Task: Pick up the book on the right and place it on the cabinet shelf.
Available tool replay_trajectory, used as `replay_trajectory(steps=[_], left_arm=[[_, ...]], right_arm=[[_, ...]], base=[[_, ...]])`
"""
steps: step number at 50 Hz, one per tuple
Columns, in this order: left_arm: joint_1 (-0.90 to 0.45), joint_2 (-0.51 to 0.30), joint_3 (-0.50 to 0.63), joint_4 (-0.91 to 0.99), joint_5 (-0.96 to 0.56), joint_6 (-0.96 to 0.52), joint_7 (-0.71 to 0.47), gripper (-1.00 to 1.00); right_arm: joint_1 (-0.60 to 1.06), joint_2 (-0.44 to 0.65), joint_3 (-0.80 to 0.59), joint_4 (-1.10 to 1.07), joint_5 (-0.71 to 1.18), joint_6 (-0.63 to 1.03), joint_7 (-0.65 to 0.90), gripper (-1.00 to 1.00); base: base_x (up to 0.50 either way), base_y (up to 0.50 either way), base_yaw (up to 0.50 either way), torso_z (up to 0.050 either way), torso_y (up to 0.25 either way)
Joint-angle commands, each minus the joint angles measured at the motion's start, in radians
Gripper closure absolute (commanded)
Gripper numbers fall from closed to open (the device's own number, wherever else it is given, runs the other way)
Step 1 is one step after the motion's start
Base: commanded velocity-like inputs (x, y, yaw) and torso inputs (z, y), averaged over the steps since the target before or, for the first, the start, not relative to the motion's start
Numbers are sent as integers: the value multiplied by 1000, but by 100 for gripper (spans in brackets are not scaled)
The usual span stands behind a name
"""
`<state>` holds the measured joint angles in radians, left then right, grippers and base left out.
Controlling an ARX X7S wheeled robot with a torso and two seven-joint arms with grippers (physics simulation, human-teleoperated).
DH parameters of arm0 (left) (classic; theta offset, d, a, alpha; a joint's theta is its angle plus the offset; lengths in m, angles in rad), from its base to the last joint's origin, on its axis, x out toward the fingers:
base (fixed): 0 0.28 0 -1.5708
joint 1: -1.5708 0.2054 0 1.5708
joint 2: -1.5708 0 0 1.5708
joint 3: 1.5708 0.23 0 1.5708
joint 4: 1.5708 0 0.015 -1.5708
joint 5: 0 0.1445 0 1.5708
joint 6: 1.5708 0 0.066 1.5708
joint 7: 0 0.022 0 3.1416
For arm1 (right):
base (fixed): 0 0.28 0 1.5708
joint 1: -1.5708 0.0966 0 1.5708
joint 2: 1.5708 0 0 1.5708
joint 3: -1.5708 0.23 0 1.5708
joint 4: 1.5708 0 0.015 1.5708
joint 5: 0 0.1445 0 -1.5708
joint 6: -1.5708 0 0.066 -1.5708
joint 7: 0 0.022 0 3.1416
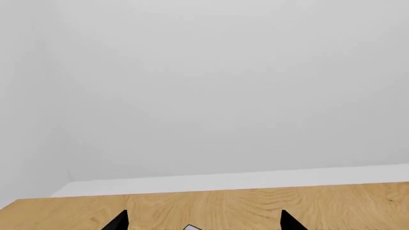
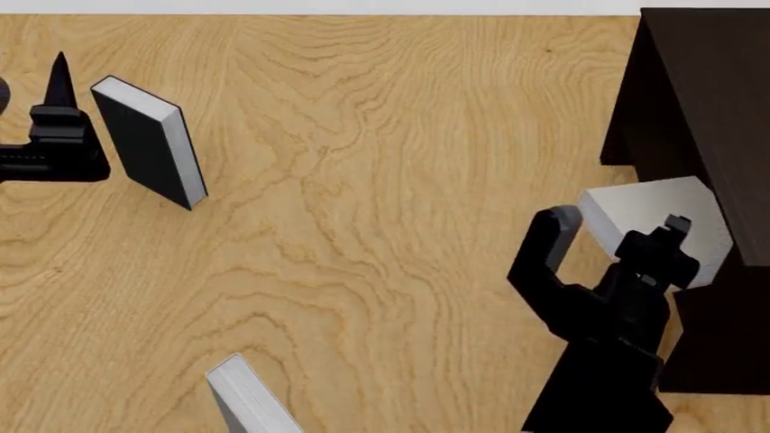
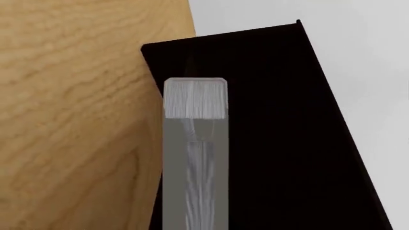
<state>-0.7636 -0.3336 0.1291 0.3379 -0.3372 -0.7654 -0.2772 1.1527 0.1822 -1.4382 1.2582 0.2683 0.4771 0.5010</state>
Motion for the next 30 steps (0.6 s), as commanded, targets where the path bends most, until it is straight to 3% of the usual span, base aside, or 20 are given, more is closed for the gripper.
replay_trajectory(steps=[1,2,3,23,30], left_arm=[[2,-3,2,-7,-1,7,-1,-100],[2,-3,2,-7,-1,7,-1,-100],[3,-4,2,-6,-2,7,-1,-100],[6,-7,2,-14,-6,17,-3,-100],[2,-7,5,-11,-8,14,-6,-100]], right_arm=[[-12,-5,76,50,-72,-2,-74,100],[-14,-6,80,50,-81,0,-77,100],[-15,-8,92,50,-80,7,-93,-100],[-10,-29,266,43,-91,-82,-202,-100],[-32,64,267,-287,-72,80,-199,-100]], base=[[0,0,0,0,0],[0,0,0,0,0],[0,0,0,0,0],[0,0,0,0,0],[0,0,0,0,0]])
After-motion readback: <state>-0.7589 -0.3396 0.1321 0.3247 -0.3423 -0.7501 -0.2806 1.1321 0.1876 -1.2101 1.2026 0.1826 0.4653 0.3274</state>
